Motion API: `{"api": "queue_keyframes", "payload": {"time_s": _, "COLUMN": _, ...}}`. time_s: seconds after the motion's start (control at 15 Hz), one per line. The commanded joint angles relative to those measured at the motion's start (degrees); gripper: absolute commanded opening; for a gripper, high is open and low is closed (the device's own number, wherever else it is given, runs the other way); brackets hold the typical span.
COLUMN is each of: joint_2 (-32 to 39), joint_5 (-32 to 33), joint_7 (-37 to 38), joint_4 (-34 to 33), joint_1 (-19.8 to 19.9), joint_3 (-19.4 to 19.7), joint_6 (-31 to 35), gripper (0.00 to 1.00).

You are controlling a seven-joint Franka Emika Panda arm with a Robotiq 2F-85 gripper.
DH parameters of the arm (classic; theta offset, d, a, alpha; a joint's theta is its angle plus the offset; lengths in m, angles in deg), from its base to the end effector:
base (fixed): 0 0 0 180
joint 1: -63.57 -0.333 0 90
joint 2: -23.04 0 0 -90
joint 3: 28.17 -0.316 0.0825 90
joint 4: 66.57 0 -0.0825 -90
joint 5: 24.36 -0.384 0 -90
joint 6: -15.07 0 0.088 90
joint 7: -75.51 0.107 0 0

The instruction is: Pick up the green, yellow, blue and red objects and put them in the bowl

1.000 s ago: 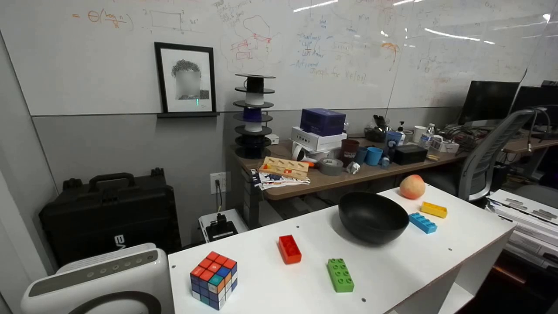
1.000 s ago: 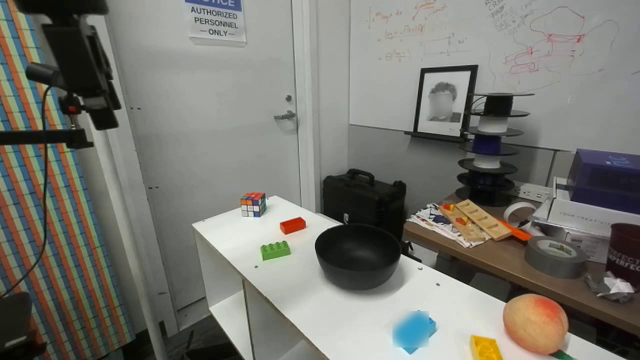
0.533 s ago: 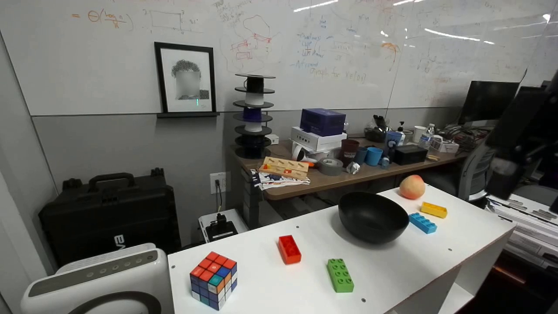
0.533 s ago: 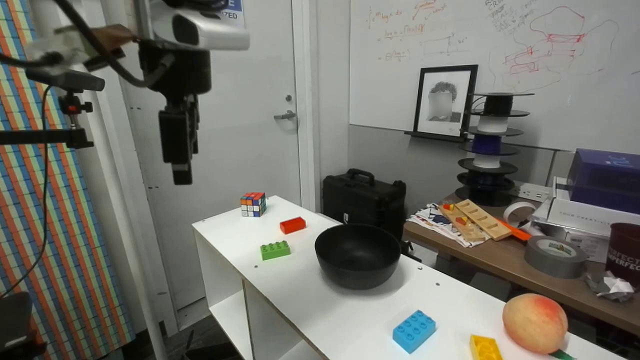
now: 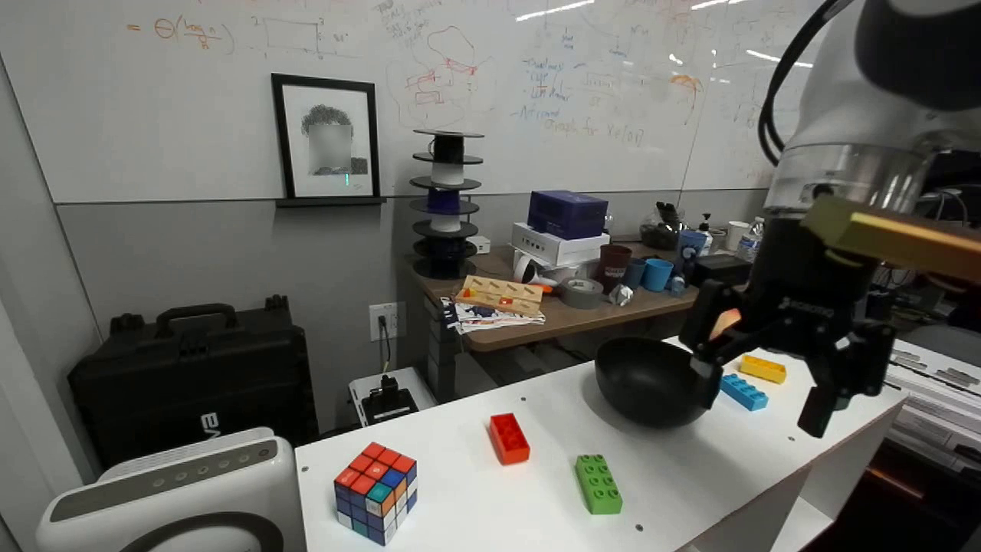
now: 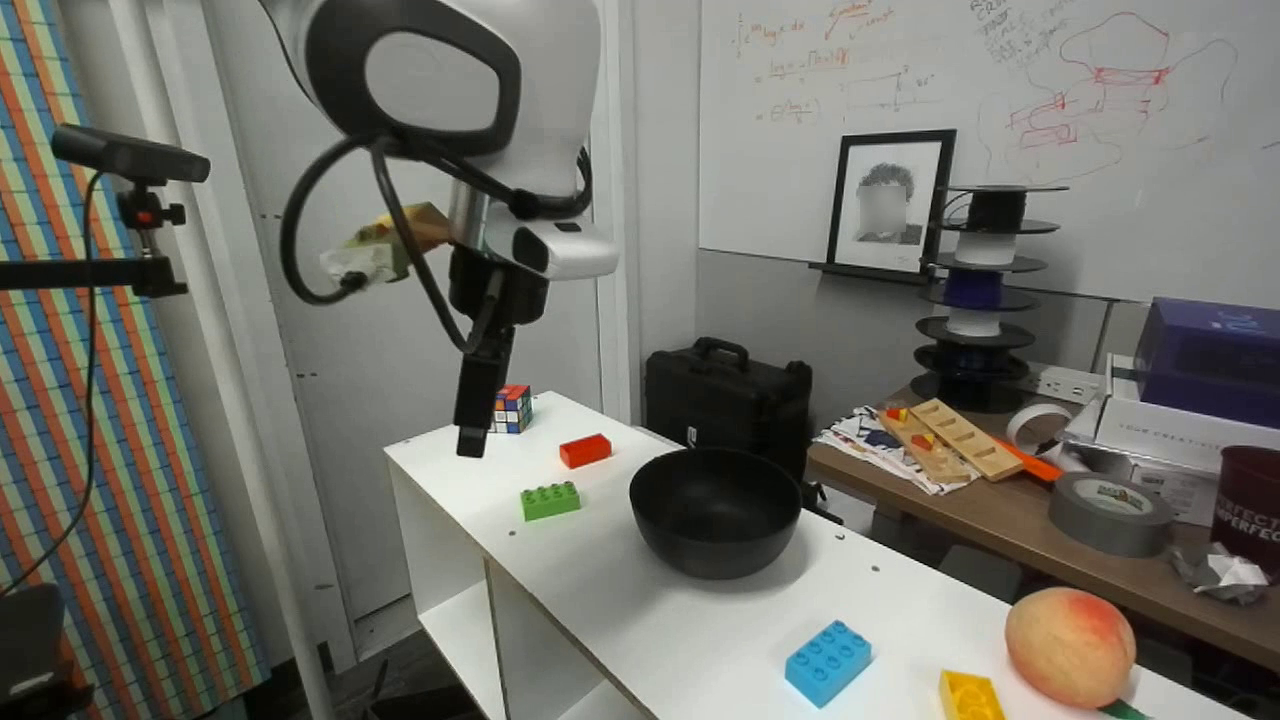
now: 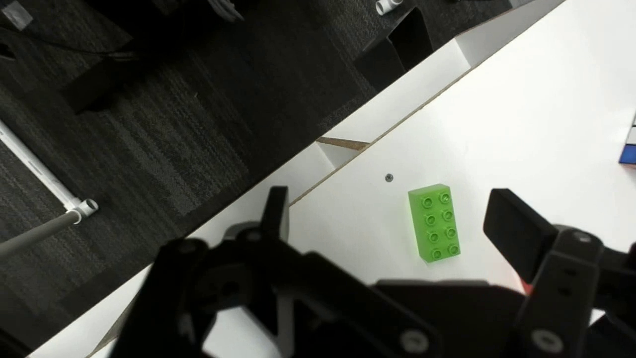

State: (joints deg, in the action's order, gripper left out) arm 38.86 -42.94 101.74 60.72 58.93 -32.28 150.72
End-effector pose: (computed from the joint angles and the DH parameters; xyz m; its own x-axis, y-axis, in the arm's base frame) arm 0.5291 0.0856 0.2402 0.8343 -0.4998 -0.2327 -0.5346 -0.8367 -0.1194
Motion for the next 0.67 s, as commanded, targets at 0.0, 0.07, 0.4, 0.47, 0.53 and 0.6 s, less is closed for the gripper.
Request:
{"api": "queue_keyframes", "payload": {"time_s": 0.0, "joint_2": 9.02, "joint_5": 5.64, "joint_7": 7.19, "joint_4": -8.95, "joint_1": -3.14, "joint_3": 1.98, "joint_6": -1.79, "gripper": 1.0}}
{"api": "queue_keyframes", "payload": {"time_s": 0.07, "joint_2": 11.09, "joint_5": 7.94, "joint_7": 8.64, "joint_4": -10.77, "joint_1": -4.12, "joint_3": 2.64, "joint_6": -3.05, "gripper": 1.0}}
{"api": "queue_keyframes", "payload": {"time_s": 0.4, "joint_2": 20.65, "joint_5": 22.66, "joint_7": 16.55, "joint_4": -19.52, "joint_1": -11.04, "joint_3": 7.48, "joint_6": -5.46, "gripper": 1.0}}
{"api": "queue_keyframes", "payload": {"time_s": 0.47, "joint_2": 22.21, "joint_5": 25.49, "joint_7": 17.97, "joint_4": -21.03, "joint_1": -12.54, "joint_3": 8.47, "joint_6": -5.12, "gripper": 1.0}}
{"api": "queue_keyframes", "payload": {"time_s": 0.53, "joint_2": 23.72, "joint_5": 27.58, "joint_7": 18.67, "joint_4": -22.31, "joint_1": -13.5, "joint_3": 9.03, "joint_6": -3.91, "gripper": 1.0}}
{"api": "queue_keyframes", "payload": {"time_s": 0.6, "joint_2": 24.7, "joint_5": 28.85, "joint_7": 19.6, "joint_4": -23.5, "joint_1": -14.24, "joint_3": 9.33, "joint_6": -3.97, "gripper": 1.0}}
